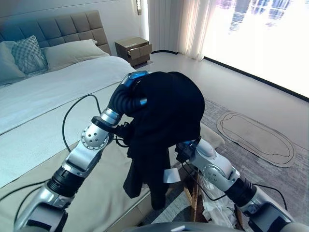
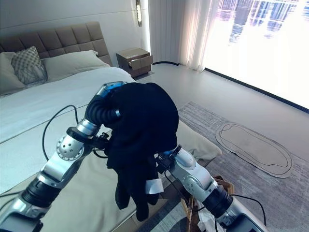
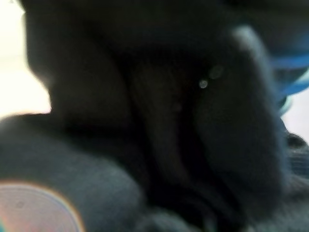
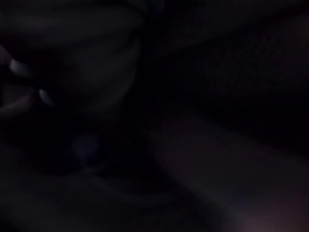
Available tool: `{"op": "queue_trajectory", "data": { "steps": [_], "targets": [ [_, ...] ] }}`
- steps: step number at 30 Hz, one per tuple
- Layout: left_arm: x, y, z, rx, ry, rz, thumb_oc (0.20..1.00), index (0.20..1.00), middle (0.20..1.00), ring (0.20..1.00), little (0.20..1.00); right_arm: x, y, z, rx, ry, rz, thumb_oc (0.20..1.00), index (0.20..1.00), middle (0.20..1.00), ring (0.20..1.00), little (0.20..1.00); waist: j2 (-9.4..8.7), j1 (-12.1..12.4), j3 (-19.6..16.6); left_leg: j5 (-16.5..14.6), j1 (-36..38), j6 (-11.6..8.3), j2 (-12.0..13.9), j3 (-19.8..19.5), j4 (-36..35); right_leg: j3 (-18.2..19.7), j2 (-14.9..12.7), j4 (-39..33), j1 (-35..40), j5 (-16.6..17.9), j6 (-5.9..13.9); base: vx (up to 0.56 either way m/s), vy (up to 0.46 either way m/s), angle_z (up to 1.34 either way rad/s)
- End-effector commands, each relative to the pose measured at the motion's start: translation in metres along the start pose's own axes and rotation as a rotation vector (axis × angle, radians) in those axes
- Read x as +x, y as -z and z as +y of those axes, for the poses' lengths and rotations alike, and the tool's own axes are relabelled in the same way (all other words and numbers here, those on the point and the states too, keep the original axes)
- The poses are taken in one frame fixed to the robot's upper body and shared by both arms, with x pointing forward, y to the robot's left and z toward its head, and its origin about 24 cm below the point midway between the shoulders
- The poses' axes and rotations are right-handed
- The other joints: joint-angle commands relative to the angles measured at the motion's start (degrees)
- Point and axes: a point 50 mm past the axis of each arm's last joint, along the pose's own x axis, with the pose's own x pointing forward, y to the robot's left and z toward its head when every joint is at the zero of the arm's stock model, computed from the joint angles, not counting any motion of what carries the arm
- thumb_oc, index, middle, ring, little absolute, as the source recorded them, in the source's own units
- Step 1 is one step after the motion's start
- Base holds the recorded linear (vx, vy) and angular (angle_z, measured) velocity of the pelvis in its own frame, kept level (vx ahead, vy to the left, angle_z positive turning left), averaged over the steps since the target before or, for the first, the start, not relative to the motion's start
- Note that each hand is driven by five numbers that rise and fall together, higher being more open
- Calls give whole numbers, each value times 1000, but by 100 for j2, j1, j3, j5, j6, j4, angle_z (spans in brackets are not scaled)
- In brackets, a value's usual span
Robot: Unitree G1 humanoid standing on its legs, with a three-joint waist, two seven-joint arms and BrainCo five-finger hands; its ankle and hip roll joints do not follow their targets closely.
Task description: Pick up clothes into the bucket
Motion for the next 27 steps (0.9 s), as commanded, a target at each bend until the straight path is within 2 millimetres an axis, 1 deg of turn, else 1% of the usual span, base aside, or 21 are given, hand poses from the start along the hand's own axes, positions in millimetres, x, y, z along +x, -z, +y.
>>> {"op": "queue_trajectory", "data": {
  "steps": [1, 4, 5, 7, 8, 9, 10, 11, 12, 13, 14, 16, 17, 18, 20, 27],
  "targets": [
    [-3, 8, 30, 99, -136, 35, 200, 200, 200, 200, 200, 8, -61, 24, -50, -125, -321, 200, 200, 200, 200, 200, -252, -136, -26, -486, 173, 105, -125, 300, 315, -161, -120, 78, -356, 289, 150, 0, 0, 0],
    [-14, 15, 35, 107, -175, 77, 200, 200, 200, 200, 200, -1, -58, 16, -71, -72, -308, 200, 200, 200, 200, 200, -253, -150, -25, -490, 175, 111, -128, 307, 311, -158, -118, 79, -356, 287, 153, 12, 3, 0],
    [-17, 17, 36, 108, -184, 92, 200, 200, 200, 200, 200, -5, -58, 12, -79, -51, -305, 200, 200, 200, 200, 200, -242, -154, -19, -534, 220, 108, -119, 305, 298, -159, -114, 77, -318, 245, 161, 0, 0, 0],
    [-25, 21, 39, 114, -207, 121, 200, 200, 200, 200, 200, -13, -57, 6, -94, -8, -297, 200, 200, 200, 200, 200, -250, -164, -22, -496, 184, 114, -128, 310, 308, -159, -126, 85, -353, 282, 157, 0, 0, 0],
    [-29, 23, 39, 113, -215, 137, 200, 200, 200, 200, 200, -16, -56, 4, -94, 7, -294, 200, 200, 200, 200, 200, -243, -166, -18, -540, 227, 111, -121, 308, 294, -161, -118, 83, -316, 238, 163, 32, 12, 0],
    [-33, 26, 40, 118, -224, 159, 288, 288, 288, 288, 288, -20, -55, 0, -99, 32, -288, 200, 200, 200, 200, 200, -240, -167, -18, -541, 230, 115, -127, 307, 289, -165, -117, 85, -315, 235, 162, 30, 11, 0],
    [-36, 28, 41, 122, -230, 172, 347, 347, 347, 347, 347, -23, -55, -2, -106, 47, -286, 200, 200, 200, 200, 200, -239, -172, -6, -545, 231, 115, -128, 306, 293, -167, -117, 91, -314, 233, 162, 0, 0, 0],
    [-40, 32, 42, 129, -237, 198, 517, 517, 517, 517, 517, -28, -55, -5, -110, 71, -283, 200, 200, 200, 200, 200, -238, -180, -2, -547, 233, 118, -129, 307, 293, -172, -119, 93, -314, 234, 164, 0, 0, 0],
    [-40, 32, 42, 128, -236, 198, 624, 624, 624, 624, 624, -28, -55, -5, -109, 72, -283, 200, 200, 200, 200, 200, -237, -178, -5, -547, 233, 118, -129, 306, 293, -173, -119, 93, -314, 234, 164, 0, 0, 0],
    [-45, 36, 43, 136, -244, 228, 940, 940, 940, 940, 940, -32, -54, -8, -113, 97, -281, 200, 200, 200, 200, 200, -238, -188, -3, -549, 234, 123, -133, 308, 289, -167, -120, 95, -318, 235, 166, 0, 0, 0],
    [-56, 47, 45, 138, -267, 296, 1000, 1000, 1000, 1000, 1000, -40, -53, -13, -123, 141, -275, 200, 200, 200, 200, 200, -236, -206, 1, -558, 227, 132, -134, 309, 298, -159, -127, 105, -327, 231, 167, 0, 0, 0],
    [-59, 47, 45, 135, -270, 303, 1000, 1000, 1000, 1000, 1000, -42, -53, -14, -125, 154, -278, 200, 200, 200, 200, 200, -234, -213, 1, -562, 226, 134, -133, 313, 297, -156, -128, 111, -334, 228, 168, 0, 0, 0],
    [-69, 54, 47, 143, -289, 352, 1000, 1000, 1000, 1000, 1000, -49, -53, -19, -126, 192, -280, 200, 200, 200, 200, 200, -233, -227, 4, -570, 222, 139, -136, 323, 302, -145, -129, 113, -343, 225, 165, 0, 0, 0],
    [-70, 54, 47, 143, -289, 352, 1000, 1000, 1000, 1000, 1000, -49, -53, -19, -125, 192, -279, 200, 200, 200, 200, 200, -232, -226, 0, -571, 222, 139, -135, 324, 302, -144, -129, 113, -343, 225, 165, 14, 12, -5],
    [-85, 64, 47, 144, -321, 425, 1000, 1000, 1000, 1000, 1000, -57, -56, -25, -151, 249, -294, 200, 200, 200, 200, 200, -232, -234, 4, -580, 227, 146, -139, 336, 310, -140, -132, 121, -345, 219, 168, 7, 5, -2],
    [-119, 79, 42, 109, -379, 561, 1000, 1000, 1000, 1000, 1000, -77, -64, -41, -244, 402, -311, 200, 200, 200, 200, 200, -219, -241, -18, -619, 232, 176, -156, 358, 324, -100, -148, 110, -344, 213, 168, 2, 2, -1]
  ]
}}
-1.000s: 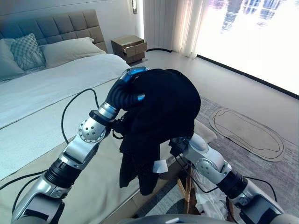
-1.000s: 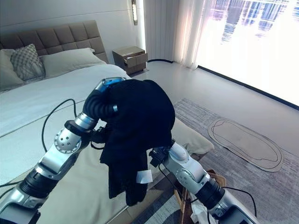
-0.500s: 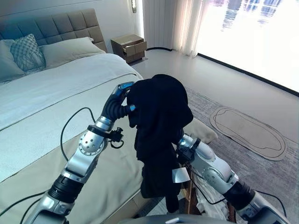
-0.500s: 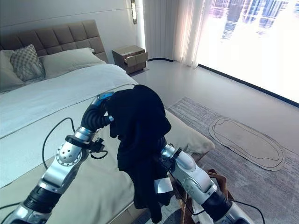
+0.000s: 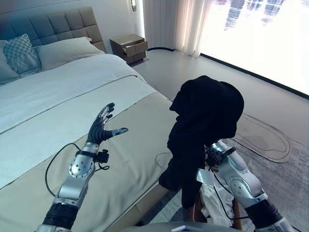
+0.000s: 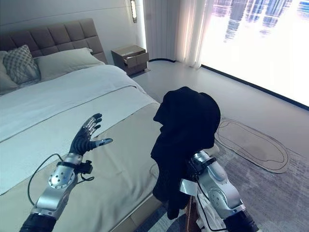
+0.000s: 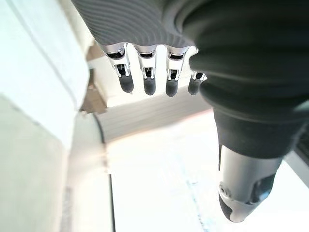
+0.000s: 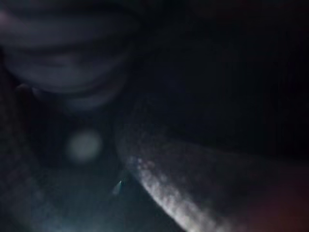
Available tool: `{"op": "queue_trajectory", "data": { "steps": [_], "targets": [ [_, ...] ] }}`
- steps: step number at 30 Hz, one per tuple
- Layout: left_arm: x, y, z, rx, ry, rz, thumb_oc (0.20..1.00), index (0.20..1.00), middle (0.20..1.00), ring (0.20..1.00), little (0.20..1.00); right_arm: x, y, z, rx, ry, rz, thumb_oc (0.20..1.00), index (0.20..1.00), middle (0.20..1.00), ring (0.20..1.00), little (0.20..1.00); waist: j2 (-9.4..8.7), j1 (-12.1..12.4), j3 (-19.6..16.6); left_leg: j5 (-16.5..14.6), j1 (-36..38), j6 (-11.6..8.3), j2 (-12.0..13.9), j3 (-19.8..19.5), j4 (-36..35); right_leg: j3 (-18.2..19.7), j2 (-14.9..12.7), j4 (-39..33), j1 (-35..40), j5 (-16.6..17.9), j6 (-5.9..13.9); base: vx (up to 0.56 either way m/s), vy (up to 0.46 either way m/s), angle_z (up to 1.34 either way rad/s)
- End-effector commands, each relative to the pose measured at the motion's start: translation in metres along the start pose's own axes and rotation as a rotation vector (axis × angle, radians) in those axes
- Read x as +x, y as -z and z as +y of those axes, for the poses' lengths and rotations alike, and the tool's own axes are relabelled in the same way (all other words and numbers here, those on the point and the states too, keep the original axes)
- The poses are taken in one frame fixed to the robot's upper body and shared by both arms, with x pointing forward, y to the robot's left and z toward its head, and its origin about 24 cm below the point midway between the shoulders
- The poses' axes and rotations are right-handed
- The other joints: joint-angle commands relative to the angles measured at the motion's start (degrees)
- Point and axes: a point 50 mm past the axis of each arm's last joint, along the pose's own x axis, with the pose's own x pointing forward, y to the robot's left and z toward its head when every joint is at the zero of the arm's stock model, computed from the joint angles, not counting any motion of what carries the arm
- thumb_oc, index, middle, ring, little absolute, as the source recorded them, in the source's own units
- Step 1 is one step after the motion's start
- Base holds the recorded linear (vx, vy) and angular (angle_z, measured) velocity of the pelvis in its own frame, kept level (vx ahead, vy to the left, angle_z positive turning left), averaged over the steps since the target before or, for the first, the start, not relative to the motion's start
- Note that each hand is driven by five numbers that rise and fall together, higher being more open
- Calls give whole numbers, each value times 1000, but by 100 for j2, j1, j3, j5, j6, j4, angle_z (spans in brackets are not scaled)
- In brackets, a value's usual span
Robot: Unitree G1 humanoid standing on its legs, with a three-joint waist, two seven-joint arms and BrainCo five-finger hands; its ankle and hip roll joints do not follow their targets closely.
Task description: Pick up clothes into the bucket
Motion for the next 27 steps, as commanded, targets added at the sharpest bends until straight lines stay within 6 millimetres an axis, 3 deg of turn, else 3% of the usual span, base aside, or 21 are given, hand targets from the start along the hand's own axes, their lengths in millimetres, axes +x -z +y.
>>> {"op": "queue_trajectory", "data": {
  "steps": [1, 6, 10, 11, 12, 18, 19, 20, 22, 23, 27],
  "targets": [
    [5, -4, 17, 52, -59, -36, 1000, 1000, 1000, 1000, 1000, 5, -56, 10, -114, -18, -303, 200, 200, 200, 200, 200, -170, -73, -120, -619, 237, 179, -182, 297, 336, -122, -139, 260, -363, 146, 153, 13, 17, -4],
    [-11, 22, 14, 30, -92, 80, 1000, 1000, 1000, 1000, 1000, -2, -59, -15, -223, 154, -308, 200, 200, 200, 200, 200, -156, -60, -87, -634, 185, 200, -200, 285, 363, -123, -153, 293, -426, 142, 156, 2, 2, -1],
    [-32, 62, 9, 2, -167, 259, 1000, 1000, 1000, 1000, 1000, -17, -60, -44, -349, 348, -284, 200, 200, 200, 200, 200, -142, -22, -5, -635, 72, 233, -232, 250, 421, -138, -172, 355, -533, 137, 155, 0, 0, 0],
    [-32, 62, 8, 2, -166, 259, 1000, 1000, 1000, 1000, 1000, -17, -60, -44, -350, 349, -284, 200, 200, 200, 200, 200, -138, -20, -8, -636, 67, 233, -232, 248, 423, -139, -172, 358, -537, 135, 155, 0, 0, 0],
    [-44, 82, 3, -24, -185, 359, 1000, 1000, 1000, 1000, 1000, -26, -57, -57, -359, 448, -278, 200, 200, 200, 200, 200, -136, -7, 35, -628, 14, 244, -253, 215, 437, -156, -182, 369, -574, 136, 156, 0, 0, 0],
    [-93, 135, -8, -87, -257, 666, 1000, 1000, 1000, 1000, 1000, -61, -48, -92, -423, 728, -219, 200, 200, 200, 200, 200, -103, 49, 167, -630, -188, 264, -309, 89, 562, -235, -226, 466, -697, 102, 142, -6, 0, 5],
    [-93, 135, -8, -87, -257, 666, 1000, 1000, 1000, 1000, 1000, -61, -48, -92, -423, 728, -219, 200, 200, 200, 200, 200, -102, 48, 166, -631, -191, 264, -309, 88, 564, -236, -226, 467, -699, 102, 142, -9, -4, 11],
    [-111, 147, -14, -95, -257, 759, 1000, 1000, 1000, 1000, 1000, -73, -42, -105, -434, 823, -183, 200, 200, 200, 200, 200, -90, 70, 229, -637, -266, 272, -331, 47, 625, -256, -241, 503, -745, 91, 137, -13, -7, 15],
    [-121, 154, -18, -109, -258, 812, 1000, 1000, 1000, 1000, 1000, -77, -40, -109, -435, 860, -171, 200, 200, 200, 200, 200, -82, 80, 262, -644, -315, 273, -339, 30, 668, -274, -251, 535, -785, 84, 136, -22, -8, 10],
    [-138, 164, -23, -142, -273, 900, 1000, 1000, 1000, 1000, 1000, -86, -34, -120, -430, 932, -135, 200, 200, 200, 200, 200, -59, 111, 363, -668, -425, 276, -360, 6, 784, -281, -271, 625, -871, 59, 133, -24, -3, 4],
    [-160, 175, -31, -135, -269, 1020, 1000, 1000, 1000, 1000, 1000, -93, -28, -135, -418, 1040, -102, 200, 200, 200, 200, 200, 10, 147, 631, -750, -737, 289, -438, -43, 1144, -227, -321, 893, -1170, 15, 107, -60, -8, 4]
  ]
}}
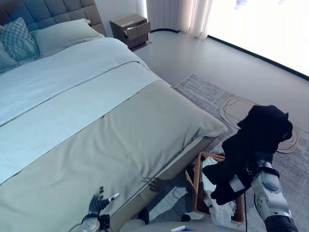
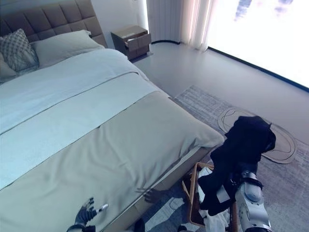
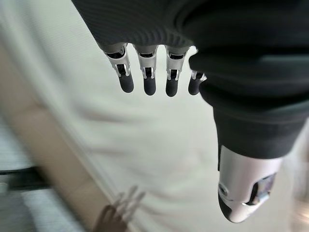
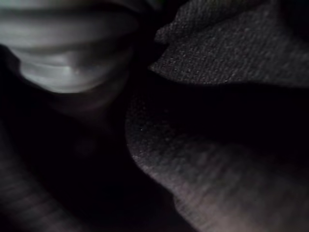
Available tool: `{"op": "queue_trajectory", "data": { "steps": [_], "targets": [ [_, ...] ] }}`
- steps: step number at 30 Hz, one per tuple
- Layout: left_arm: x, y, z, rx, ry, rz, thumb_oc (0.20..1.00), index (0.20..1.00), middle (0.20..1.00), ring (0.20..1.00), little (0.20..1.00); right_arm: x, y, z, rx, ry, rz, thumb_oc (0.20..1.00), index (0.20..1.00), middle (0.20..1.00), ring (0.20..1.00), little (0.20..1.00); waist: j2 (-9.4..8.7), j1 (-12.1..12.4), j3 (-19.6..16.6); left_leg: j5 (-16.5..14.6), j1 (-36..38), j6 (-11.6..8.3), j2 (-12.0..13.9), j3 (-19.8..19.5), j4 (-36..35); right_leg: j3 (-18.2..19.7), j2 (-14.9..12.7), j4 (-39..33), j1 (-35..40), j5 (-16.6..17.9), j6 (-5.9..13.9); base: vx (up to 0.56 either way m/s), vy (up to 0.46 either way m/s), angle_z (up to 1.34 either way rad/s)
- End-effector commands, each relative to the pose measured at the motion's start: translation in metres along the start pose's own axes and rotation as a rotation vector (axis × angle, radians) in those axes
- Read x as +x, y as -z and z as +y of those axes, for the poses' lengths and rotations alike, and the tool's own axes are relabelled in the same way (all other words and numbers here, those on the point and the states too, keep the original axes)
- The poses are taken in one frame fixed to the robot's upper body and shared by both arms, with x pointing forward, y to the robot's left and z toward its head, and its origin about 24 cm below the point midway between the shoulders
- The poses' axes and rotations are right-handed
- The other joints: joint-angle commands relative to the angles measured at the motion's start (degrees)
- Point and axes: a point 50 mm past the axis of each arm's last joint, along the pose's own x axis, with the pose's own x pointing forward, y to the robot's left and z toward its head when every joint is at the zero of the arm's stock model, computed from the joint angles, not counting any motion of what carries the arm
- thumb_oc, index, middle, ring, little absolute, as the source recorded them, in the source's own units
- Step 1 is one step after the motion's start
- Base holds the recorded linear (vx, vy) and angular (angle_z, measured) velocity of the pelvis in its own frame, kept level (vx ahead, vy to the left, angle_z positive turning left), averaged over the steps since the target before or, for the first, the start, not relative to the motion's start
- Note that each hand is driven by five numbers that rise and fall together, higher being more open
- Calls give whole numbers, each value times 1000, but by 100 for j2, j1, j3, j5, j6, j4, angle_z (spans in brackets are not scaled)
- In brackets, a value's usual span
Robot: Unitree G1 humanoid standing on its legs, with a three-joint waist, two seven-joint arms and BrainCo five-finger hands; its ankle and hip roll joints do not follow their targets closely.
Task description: Pick up clothes into the bucket
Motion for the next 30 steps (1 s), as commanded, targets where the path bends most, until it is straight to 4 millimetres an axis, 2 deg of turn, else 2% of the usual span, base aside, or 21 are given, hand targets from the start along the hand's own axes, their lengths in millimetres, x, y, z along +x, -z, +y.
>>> {"op": "queue_trajectory", "data": {
  "steps": [1, 5, 10, 11, 12, 13, 14, 17, 18, 20, 23, 24, 25, 30],
  "targets": [
    [11, -21, 6, -1, -33, -47, 1000, 1000, 1000, 1000, 1000, 21, -47, -4, 69, 85, -224, 200, 200, 200, 200, 200, -129, 147, 285, -796, -291, 262, -326, 124, 1104, -58, -256, 1012, -881, -45, 65, -70, -4, 5],
    [11, -27, -6, 43, 14, -78, 1000, 1000, 1000, 1000, 1000, 34, -46, -14, 44, 167, -200, 200, 200, 200, 200, 200, 47, 169, 660, -841, -679, 280, -376, 87, 1452, -2, -303, 1400, -1315, -97, 11, -75, 7, 6],
    [12, -54, -25, 60, 84, -193, 1000, 1000, 1000, 1000, 1000, 54, -55, -23, -34, 253, -192, 200, 200, 200, 200, 200, 292, 188, 1132, -812, -1197, 284, -390, 105, 1708, 75, -344, 1936, -1978, -213, -53, -105, 0, 7],
    [12, -54, -25, 58, 85, -194, 1000, 1000, 1000, 1000, 1000, 54, -56, -23, -35, 254, -194, 200, 200, 200, 200, 200, 294, 189, 1123, -818, -1225, 285, -392, 109, 1726, 81, -348, 1965, -2012, -224, -53, -132, -32, 1],
    [12, -66, -32, 36, 105, -245, 1000, 1000, 1000, 1000, 1000, 64, -62, -29, -78, 290, -191, 200, 200, 200, 200, 200, 381, 167, 1365, -807, -1486, 282, -384, 121, 1864, 128, -378, 2216, -2336, -267, -74, -106, -22, 2],
    [12, -66, -32, 35, 105, -246, 1000, 1000, 1000, 1000, 1000, 64, -62, -28, -78, 290, -192, 200, 200, 200, 200, 200, 380, 167, 1357, -810, -1501, 282, -385, 123, 1872, 132, -379, 2226, -2353, -271, -74, -197, -50, 1],
    [11, -76, -39, 20, 123, -284, 1000, 1000, 1000, 1000, 1000, 73, -69, -34, -109, 322, -188, 200, 200, 200, 200, 200, 442, 157, 1579, -839, -1794, 262, -344, 159, 2083, 192, -419, 2473, -2655, -363, -96, -140, -52, -3],
    [9, -90, -48, -10, 141, -332, 1000, 1000, 1000, 1000, 1000, 82, -82, -37, -170, 365, -203, 200, 200, 200, 200, 200, 537, 125, 1900, -819, -2257, 241, -321, 205, 2347, 229, -444, 2828, -3187, -423, -127, -139, -51, -4],
    [9, -90, -48, -10, 141, -332, 1000, 1000, 1000, 1000, 1000, 83, -82, -36, -170, 364, -204, 200, 200, 200, 200, 200, 536, 125, 1891, -823, -2278, 241, -323, 208, 2359, 233, -446, 2843, -3210, -428, -127, -89, -42, 0],
    [7, -98, -55, -40, 147, -364, 1000, 1000, 1000, 1000, 1000, 89, -94, -38, -209, 399, -228, 200, 200, 200, 200, 200, 643, 103, 1940, -815, -2944, 233, -329, 254, 2652, 321, -473, 3250, -3948, -513, -175, -81, -41, -8],
    [4, -106, -57, -48, 147, -410, 1000, 1000, 1000, 1000, 1000, 96, -111, -36, -246, 415, -269, 200, 200, 200, 200, 200, 709, 120, 1940, -858, -3639, 239, -323, 309, 3027, 457, -461, 3633, -4724, -546, -219, -26, -30, -4],
    [2, -105, -58, -38, 153, -414, 1000, 1000, 1000, 1000, 1000, 98, -112, -38, -262, 423, -265, 200, 200, 200, 200, 200, 719, 147, 1940, -1057, -3705, 222, -321, 280, 3175, 530, -432, 3803, -4808, -747, -194, 56, -34, -10],
    [2, -106, -57, -39, 153, -421, 1000, 1000, 1000, 1000, 1000, 101, -117, -37, -290, 423, -274, 200, 200, 200, 200, 200, 731, 162, 1940, -1107, -3934, 234, -323, 276, 3347, 576, -416, 3960, -5060, -776, -204, 61, -53, -7],
    [-1, -112, -54, -69, 131, -451, 1000, 1000, 1000, 1000, 1000, 112, -143, -32, -382, 423, -319, 200, 200, 200, 200, 200, 782, 263, 1940, -1186, -4873, 250, -300, 310, 3851, 680, -383, 4445, -6030, -822, -255, -23, -45, -9]
  ]
}}
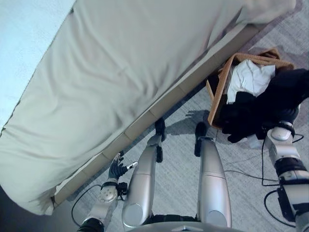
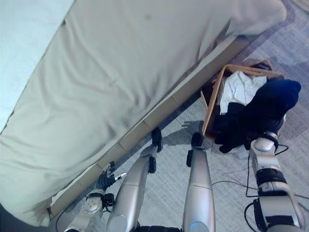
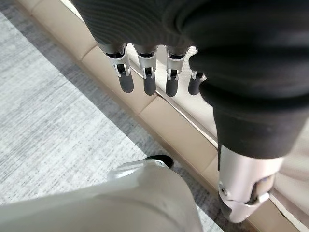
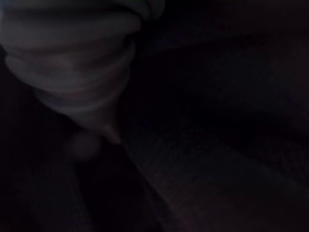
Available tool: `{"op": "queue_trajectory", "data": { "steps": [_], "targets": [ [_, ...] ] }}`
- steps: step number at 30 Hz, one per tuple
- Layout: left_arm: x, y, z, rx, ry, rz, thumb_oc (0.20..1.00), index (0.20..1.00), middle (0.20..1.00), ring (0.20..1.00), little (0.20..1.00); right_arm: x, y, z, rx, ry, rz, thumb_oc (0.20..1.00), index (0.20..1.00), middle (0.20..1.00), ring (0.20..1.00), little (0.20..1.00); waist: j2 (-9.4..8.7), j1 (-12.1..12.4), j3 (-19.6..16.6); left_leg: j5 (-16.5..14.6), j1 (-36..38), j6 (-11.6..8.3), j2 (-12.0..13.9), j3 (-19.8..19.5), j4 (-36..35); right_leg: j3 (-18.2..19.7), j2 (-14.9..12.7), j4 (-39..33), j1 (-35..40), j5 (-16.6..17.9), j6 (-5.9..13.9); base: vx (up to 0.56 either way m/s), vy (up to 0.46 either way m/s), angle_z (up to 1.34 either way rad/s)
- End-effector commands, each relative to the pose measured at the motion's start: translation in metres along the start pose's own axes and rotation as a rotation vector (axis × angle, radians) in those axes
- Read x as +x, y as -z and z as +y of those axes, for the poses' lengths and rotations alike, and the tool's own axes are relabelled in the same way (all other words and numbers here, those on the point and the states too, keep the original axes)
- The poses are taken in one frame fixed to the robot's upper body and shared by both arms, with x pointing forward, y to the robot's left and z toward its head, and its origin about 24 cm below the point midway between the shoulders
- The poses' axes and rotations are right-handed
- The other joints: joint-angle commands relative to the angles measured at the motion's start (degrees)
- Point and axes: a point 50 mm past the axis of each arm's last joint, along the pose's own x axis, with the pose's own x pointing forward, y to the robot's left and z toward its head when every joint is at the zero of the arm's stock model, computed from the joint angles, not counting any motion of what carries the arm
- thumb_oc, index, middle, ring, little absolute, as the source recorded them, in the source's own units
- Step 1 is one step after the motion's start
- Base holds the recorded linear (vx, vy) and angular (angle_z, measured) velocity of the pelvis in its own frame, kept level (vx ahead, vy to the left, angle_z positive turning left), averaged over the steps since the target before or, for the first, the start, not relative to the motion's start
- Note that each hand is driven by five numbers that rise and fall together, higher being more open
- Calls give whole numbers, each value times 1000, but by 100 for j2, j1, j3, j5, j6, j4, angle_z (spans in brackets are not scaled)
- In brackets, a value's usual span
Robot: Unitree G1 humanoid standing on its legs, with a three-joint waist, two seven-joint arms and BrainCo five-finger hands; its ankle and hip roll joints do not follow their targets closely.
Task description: Pick up clothes into the bucket
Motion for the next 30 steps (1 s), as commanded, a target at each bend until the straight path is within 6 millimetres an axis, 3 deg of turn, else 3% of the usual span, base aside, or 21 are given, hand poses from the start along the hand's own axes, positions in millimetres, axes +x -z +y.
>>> {"op": "queue_trajectory", "data": {
  "steps": [1, 5, 6, 7, 8, 13, 20, 24, 27, 28, 29, 30],
  "targets": [
    [-7, 6, 0, -36, -38, 7, 1000, 1000, 1000, 1000, 1000, 20, -31, -28, -88, 88, -140, 200, 200, 200, 200, 200, 138, 15, -61, -1130, -137, 261, -82, 105, 1278, 74, 25, -297, -119, 326, 290, -14, -40, -3],
    [-6, 2, -2, -62, -47, -11, 1000, 1000, 1000, 1000, 1000, 29, -44, -28, -161, 82, -158, 200, 200, 200, 200, 200, 181, 60, -61, -1115, -548, 244, -95, 119, 1366, 84, -12, -166, -571, 355, 287, -5, -12, 4],
    [-6, 2, -2, -69, -49, -11, 1000, 1000, 1000, 1000, 1000, 32, -44, -29, -192, 84, -151, 322, 322, 322, 322, 322, 185, 82, -61, -1107, -598, 238, -92, 124, 1356, 69, -22, -179, -607, 361, 287, 1, -2, 4],
    [-6, 2, -2, -72, -51, -10, 1000, 1000, 1000, 1000, 1000, 34, -44, -31, -224, 90, -144, 843, 843, 843, 843, 843, 188, 87, -61, -1101, -642, 239, -99, 115, 1353, 62, -20, -166, -665, 369, 284, -1, 0, 5],
    [-6, 2, -3, -77, -53, -9, 1000, 1000, 1000, 1000, 1000, 36, -46, -30, -249, 85, -140, 1000, 1000, 1000, 1000, 1000, 186, 92, -61, -1094, -713, 240, -100, 121, 1373, 60, -31, -157, -721, 377, 281, 3, -1, 6],
    [-5, -2, -7, -90, -40, -23, 1000, 1000, 1000, 1000, 1000, 39, -47, -30, -301, 85, -129, 1000, 1000, 1000, 1000, 1000, 158, 113, -61, -1055, -772, 263, -138, 124, 1267, 28, -40, -259, -784, 428, 294, 2, 10, 5],
    [0, -11, -12, -84, -23, -50, 1000, 1000, 1000, 1000, 1000, 31, -29, -21, -309, 50, -85, 1000, 1000, 1000, 1000, 1000, 63, 82, -61, -974, -630, 290, -214, 106, 1027, -2, -68, -543, -607, 536, 331, -4, 18, 2],
    [5, -13, -13, -84, -36, -50, 1000, 1000, 1000, 1000, 1000, 12, 5, -9, -288, -5, 0, 1000, 1000, 1000, 1000, 1000, -30, 45, -61, -883, -303, 278, -228, 69, 752, -80, -93, -879, -206, 652, 396, -31, 25, 3],
    [8, -11, -6, -68, -65, -35, 1000, 1000, 1000, 1000, 1000, -13, 43, 4, -272, -81, 98, 1000, 1000, 1000, 1000, 1000, -166, 7, -61, -835, 63, 269, -216, 36, 564, -182, -100, -1196, 265, 758, 447, -24, -2, 4],
    [7, -10, -6, -67, -65, -34, 1000, 1000, 1000, 1000, 1000, -14, 43, 4, -272, -81, 99, 1000, 1000, 1000, 1000, 1000, -167, 10, -61, -831, 79, 269, -215, 32, 553, -187, -99, -1209, 283, 762, 447, -38, -6, -3],
    [11, -9, 2, -57, -94, -21, 1000, 1000, 1000, 1000, 1000, -38, 67, 17, -256, -156, 154, 1000, 1000, 1000, 1000, 1000, -288, -37, -61, -821, 435, 258, -189, 10, 410, -249, -101, -1444, 703, 833, 486, 0, 0, 0],
    [12, -7, 6, -49, -110, -5, 1000, 1000, 1000, 1000, 1000, -48, 77, 20, -242, -181, 182, 1000, 1000, 1000, 1000, 1000, -350, -38, -61, -820, 629, 262, -175, -15, 375, -290, -100, -1534, 912, 869, 499, 0, 0, 0]
  ]
}}
